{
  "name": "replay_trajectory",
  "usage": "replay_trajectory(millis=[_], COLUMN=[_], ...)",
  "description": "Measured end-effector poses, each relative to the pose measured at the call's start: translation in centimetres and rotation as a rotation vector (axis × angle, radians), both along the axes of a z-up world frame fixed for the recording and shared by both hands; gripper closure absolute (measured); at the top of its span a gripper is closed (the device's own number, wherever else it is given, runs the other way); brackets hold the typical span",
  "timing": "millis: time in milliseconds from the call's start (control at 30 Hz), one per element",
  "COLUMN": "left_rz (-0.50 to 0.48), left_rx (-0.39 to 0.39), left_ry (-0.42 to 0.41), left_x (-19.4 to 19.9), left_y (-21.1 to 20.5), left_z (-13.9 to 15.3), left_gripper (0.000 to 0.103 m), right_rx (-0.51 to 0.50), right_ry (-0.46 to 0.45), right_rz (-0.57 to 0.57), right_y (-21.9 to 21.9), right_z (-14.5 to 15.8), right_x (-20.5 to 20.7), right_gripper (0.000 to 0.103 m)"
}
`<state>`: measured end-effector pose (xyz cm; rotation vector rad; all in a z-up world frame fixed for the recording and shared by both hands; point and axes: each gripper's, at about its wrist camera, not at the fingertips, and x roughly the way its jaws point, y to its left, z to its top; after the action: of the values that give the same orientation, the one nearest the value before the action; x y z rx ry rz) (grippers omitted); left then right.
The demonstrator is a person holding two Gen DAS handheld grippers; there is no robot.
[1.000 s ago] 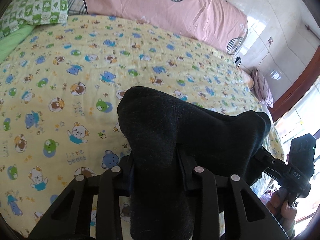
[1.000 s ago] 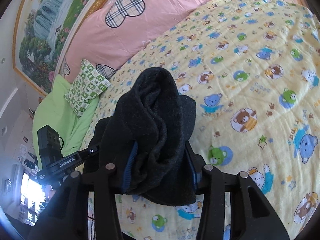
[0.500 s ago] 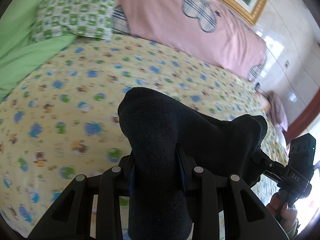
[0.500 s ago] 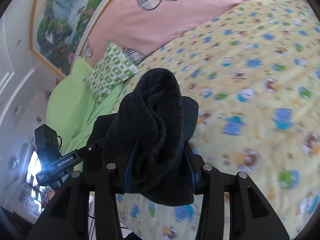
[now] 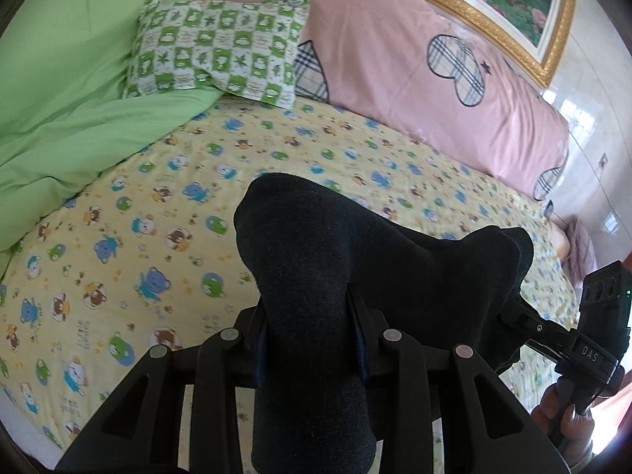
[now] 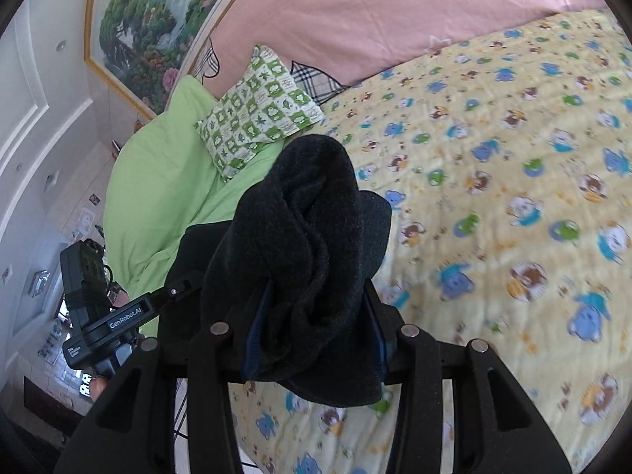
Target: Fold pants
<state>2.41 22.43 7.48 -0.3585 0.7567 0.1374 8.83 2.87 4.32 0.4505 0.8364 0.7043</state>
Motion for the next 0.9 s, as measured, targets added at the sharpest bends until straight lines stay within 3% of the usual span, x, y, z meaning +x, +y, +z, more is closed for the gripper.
replay_trajectory(millis=[500,900], left_rz=[0.084,0.123], left_rx=[0.048,0.043], left_ry=[-0.008,0.010], left_x=[1.7,4.1], left_y=[3.3,5.4], left_z=[0.6,-0.5], left_gripper=[0.070,0.070], right_rx=[-0.020,-0.026], right_ry=[-0.023,-0.012], right_rz=[0.065,0.082], right_y=[4.5,6.6], right_z=[0.6,-0.1], right_x=[3.7,6.7], right_gripper=[0.058,0.058])
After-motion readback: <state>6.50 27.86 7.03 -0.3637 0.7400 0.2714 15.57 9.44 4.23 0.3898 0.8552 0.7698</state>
